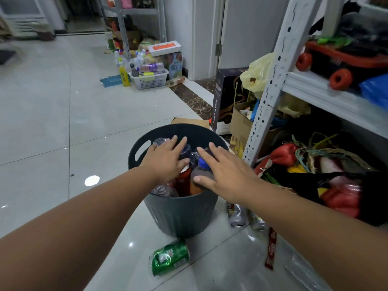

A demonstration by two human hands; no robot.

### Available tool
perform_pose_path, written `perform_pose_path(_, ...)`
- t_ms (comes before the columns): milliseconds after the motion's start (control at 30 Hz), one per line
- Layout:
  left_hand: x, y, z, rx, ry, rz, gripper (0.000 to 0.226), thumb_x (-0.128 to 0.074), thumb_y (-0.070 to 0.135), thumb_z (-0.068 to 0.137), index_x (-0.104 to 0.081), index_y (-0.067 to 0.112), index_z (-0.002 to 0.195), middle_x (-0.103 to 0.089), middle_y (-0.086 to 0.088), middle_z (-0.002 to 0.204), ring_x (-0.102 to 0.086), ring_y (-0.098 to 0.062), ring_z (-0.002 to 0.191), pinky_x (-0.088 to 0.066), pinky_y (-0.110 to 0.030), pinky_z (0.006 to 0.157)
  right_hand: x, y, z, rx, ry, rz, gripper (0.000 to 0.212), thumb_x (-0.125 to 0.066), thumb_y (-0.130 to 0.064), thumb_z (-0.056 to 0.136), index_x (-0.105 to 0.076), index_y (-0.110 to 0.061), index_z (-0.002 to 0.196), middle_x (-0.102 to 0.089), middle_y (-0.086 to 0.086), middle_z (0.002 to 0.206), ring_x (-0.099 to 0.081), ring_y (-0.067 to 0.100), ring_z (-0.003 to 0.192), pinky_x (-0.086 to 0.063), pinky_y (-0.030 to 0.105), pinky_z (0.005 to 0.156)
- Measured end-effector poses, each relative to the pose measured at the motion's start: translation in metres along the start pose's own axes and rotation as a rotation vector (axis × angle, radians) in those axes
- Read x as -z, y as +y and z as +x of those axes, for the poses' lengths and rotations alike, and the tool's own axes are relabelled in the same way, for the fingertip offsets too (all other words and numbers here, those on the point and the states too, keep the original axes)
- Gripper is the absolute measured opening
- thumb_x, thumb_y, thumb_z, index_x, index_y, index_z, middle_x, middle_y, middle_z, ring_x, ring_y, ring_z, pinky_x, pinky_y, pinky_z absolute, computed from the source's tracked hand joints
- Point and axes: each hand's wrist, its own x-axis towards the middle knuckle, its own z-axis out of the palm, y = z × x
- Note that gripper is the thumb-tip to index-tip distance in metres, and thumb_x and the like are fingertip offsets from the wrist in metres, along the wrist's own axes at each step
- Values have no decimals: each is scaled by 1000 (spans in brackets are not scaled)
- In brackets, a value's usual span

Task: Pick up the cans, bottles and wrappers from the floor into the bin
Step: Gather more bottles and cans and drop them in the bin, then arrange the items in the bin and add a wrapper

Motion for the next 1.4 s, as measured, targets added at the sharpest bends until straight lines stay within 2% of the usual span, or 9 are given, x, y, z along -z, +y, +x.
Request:
perform_pose_path(267,-2,69,-62,80,114,-10,65,-17,54,96,2,25,151,1,-4,160,3,-17,147,2,-45,118,-18,29,-80,102,14,11,73,-25,-65,92,9,-35,149,15,3,158,13,17,144,7,35,113)
perform_pose_path(533,-72,109,-139,-39,282,65,69,-30,43,95,1,18,151,9,-3,159,12,-17,145,6,-45,116,-91,37,-134,115,-92,75,81,-38,-60,91,13,-34,148,18,3,157,16,17,144,5,38,117)
perform_pose_path(733,-155,89,-172,-166,146,104,63,-40,31,93,-22,9,149,-25,-16,155,-24,-31,143,-16,-45,115,-162,43,-149,123,-238,14,94,-55,-49,88,14,-31,148,17,4,158,13,19,144,4,36,115)
perform_pose_path(867,-203,70,-174,-23,-37,62,74,-44,39,93,-6,17,152,-17,-11,157,-17,-28,144,-10,-43,116,-205,46,-148,31,-366,11,91,-59,-29,89,9,-31,149,15,5,158,8,22,145,-2,38,116)
perform_pose_path(1000,-235,52,-169,66,-181,44,88,-49,48,87,2,18,151,-13,-6,155,-13,-25,142,-11,-44,117,-237,41,-151,-21,-429,-105,80,-53,-6,89,-6,-25,151,0,10,159,0,26,145,-7,39,117)
perform_pose_path(1100,-251,39,-164,128,-216,37,95,-54,47,85,8,17,150,-6,-7,157,-7,-27,143,-10,-45,117,-254,40,-152,51,-380,-208,66,-58,-11,87,-26,-18,144,-27,10,150,-21,27,140,-17,37,114)
perform_pose_path(1200,-260,31,-158,178,-197,-13,94,-57,36,86,10,18,150,-17,-10,154,-17,-29,140,-17,-44,116,-263,37,-152,120,-335,-263,46,-62,-9,78,-45,-17,120,-49,3,121,-44,23,116,-30,31,100)
perform_pose_path(1333,-263,27,-153,166,-162,7,90,-58,32,88,5,15,150,-36,-10,140,-38,-27,123,-34,-37,104,-266,33,-148,117,-323,-320,29,-54,-5,83,-47,-14,111,-52,5,110,-51,23,102,-38,32,81)
perform_pose_path(1400,-261,27,-151,163,-163,-13,91,-60,33,87,2,15,150,-38,-10,138,-40,-26,120,-39,-37,99,-257,30,-145,124,-273,-362,29,-69,-7,68,-58,-14,95,-59,4,91,-59,21,83,-43,30,67)
